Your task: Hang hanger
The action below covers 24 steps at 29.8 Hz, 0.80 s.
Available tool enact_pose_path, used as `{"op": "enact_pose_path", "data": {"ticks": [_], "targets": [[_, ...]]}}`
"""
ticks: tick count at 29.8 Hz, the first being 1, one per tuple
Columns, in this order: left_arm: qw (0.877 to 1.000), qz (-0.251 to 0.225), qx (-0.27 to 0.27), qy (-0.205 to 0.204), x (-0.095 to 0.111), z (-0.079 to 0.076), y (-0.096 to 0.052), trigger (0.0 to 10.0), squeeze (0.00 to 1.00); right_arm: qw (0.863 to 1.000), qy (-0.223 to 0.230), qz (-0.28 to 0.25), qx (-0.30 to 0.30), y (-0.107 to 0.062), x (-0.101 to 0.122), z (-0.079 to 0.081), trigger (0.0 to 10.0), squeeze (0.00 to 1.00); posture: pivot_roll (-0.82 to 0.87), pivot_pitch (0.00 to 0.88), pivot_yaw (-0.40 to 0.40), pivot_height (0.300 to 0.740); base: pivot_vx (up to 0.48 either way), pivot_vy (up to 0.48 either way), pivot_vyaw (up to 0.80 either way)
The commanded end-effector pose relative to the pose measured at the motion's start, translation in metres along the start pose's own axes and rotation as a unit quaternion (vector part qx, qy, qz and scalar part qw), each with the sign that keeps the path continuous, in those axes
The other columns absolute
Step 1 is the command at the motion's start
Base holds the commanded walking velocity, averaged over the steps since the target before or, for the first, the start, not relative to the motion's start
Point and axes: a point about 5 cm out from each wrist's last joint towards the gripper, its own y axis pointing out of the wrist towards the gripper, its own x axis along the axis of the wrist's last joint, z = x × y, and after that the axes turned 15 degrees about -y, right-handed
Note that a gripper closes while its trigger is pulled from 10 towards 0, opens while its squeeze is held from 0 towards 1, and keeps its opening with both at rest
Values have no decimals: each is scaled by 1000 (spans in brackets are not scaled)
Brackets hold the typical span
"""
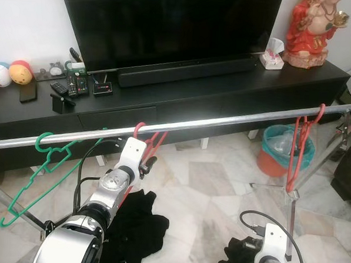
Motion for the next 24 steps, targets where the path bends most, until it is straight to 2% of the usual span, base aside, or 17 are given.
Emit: {"op": "enact_pose_path", "data": {"ticks": [1,24], "targets": [[1000,-2,3,-2,2,2,1,0,0,1000,-4,5,1,0,-1,-1,10000,0,-33,0,10,740,0,0,0],[1000,-5,3,-4,2,3,0,0,0,1000,-3,6,0,0,-2,1,10000,0,-33,0,15,740,0,0,0]]}}
